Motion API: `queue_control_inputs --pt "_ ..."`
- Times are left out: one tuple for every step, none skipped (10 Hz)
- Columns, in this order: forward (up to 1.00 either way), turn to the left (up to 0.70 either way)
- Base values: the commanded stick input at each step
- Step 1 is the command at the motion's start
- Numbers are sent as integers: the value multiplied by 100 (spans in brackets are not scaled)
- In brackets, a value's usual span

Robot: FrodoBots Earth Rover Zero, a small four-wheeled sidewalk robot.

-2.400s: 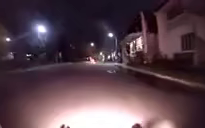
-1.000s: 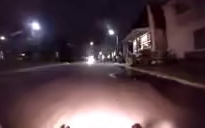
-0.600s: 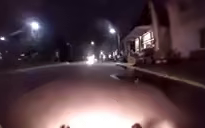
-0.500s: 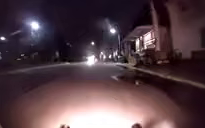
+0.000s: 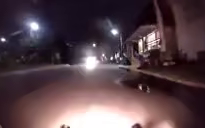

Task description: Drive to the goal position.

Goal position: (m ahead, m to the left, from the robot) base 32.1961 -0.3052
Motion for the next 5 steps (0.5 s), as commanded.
queue_control_inputs --pt "100 -30" --pt "100 -11" --pt "100 0" --pt "100 0" --pt "100 0"
